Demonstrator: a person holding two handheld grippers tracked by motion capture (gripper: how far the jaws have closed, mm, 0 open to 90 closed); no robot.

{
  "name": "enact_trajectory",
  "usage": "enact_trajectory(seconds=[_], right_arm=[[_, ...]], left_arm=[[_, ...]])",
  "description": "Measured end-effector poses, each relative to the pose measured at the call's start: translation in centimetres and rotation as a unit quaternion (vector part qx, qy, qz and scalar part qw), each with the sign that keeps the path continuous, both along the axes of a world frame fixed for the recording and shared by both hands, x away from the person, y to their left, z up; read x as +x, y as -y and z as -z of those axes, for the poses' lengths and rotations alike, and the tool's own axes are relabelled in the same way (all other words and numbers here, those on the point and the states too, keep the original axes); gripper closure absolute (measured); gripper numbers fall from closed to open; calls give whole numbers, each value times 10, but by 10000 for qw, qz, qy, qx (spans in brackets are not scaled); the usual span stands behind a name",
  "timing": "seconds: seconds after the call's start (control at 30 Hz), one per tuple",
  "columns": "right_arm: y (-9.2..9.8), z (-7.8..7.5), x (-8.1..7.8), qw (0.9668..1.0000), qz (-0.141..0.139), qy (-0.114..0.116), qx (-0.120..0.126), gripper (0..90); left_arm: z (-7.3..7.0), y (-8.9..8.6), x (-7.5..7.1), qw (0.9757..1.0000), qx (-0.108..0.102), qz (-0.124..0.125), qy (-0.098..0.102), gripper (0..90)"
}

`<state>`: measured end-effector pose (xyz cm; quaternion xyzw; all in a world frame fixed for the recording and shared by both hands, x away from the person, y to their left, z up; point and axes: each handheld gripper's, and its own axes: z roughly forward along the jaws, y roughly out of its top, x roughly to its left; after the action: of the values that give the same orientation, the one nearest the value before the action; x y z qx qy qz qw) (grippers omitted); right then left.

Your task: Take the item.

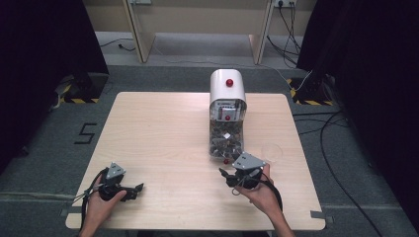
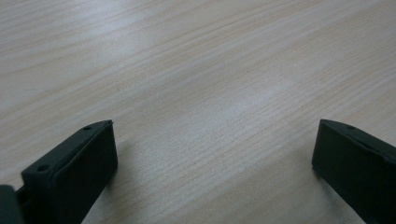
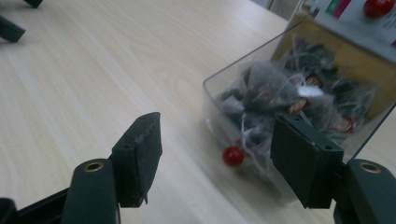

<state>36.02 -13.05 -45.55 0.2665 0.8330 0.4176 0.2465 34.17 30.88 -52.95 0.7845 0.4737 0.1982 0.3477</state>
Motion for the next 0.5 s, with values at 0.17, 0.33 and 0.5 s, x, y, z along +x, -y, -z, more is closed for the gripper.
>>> enact_trajectory(seconds=[0.17, 0.33, 0.5], right_arm=[[-10, -7, 11, 9998, -18, 181, 49, 371], [-15, -15, 21, 9995, 144, 267, 87, 383], [-20, -13, 32, 9994, 250, 185, 149, 387]], left_arm=[[0, 0, 0, 10000, 1, 0, 0, 0], [0, 0, 0, 10000, 0, 0, -1, 0], [0, 0, 0, 10000, 0, -1, -1, 0]])
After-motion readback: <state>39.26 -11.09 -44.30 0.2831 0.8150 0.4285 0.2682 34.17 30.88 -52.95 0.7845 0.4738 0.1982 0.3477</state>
